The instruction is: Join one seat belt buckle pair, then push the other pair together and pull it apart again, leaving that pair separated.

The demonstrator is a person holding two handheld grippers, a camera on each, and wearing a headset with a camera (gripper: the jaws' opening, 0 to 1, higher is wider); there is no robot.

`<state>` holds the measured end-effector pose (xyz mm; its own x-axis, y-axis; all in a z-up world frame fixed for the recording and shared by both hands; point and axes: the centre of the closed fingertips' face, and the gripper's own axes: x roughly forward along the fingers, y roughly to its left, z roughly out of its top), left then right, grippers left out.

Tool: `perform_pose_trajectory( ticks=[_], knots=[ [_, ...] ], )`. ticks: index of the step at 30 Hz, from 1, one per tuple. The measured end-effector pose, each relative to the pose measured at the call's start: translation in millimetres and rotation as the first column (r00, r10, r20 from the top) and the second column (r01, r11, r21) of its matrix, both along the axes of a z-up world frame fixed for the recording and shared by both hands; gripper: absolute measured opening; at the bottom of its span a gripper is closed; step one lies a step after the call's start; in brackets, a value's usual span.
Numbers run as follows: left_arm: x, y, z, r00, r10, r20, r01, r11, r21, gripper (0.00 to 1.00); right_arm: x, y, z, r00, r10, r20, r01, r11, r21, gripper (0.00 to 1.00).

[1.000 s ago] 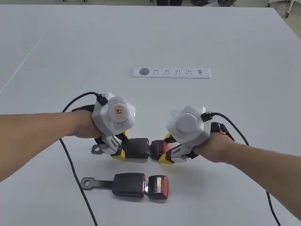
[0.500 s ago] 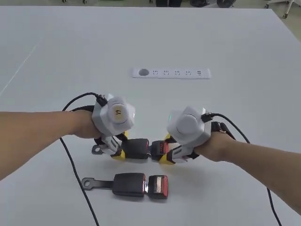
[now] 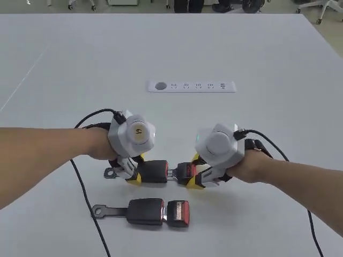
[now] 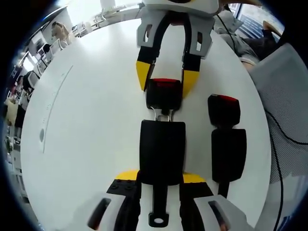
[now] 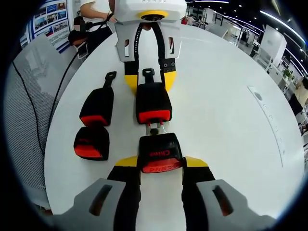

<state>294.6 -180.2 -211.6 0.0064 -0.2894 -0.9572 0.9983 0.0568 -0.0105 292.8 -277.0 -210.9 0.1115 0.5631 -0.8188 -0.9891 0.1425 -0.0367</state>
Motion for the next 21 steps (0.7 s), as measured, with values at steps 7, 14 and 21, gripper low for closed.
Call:
perform_pose_trajectory(
  ticks=[7, 14, 21],
  knots=[
    [-0.3, -0.3, 0.5, 1.000, 0.021, -0.001, -0.021, 1.000, -0.017, 0.31, 1.4, -6.5, 0.9, 1.000, -0.002, -0.004, 0.002, 1.000, 0.000, 0.30],
    [1.2, 1.1, -1.6, 1.000, 0.028, -0.003, -0.028, 0.999, -0.021, 0.31, 1.4, -11.5, 0.7, 1.000, -0.003, -0.006, 0.003, 1.000, -0.007, 0.31],
    [2.5, 2.1, -3.6, 0.999, 0.037, -0.004, -0.037, 0.999, -0.022, 0.31, 1.3, -20.4, -0.2, 1.000, 0.002, -0.011, -0.003, 1.000, -0.018, 0.31]
  ],
)
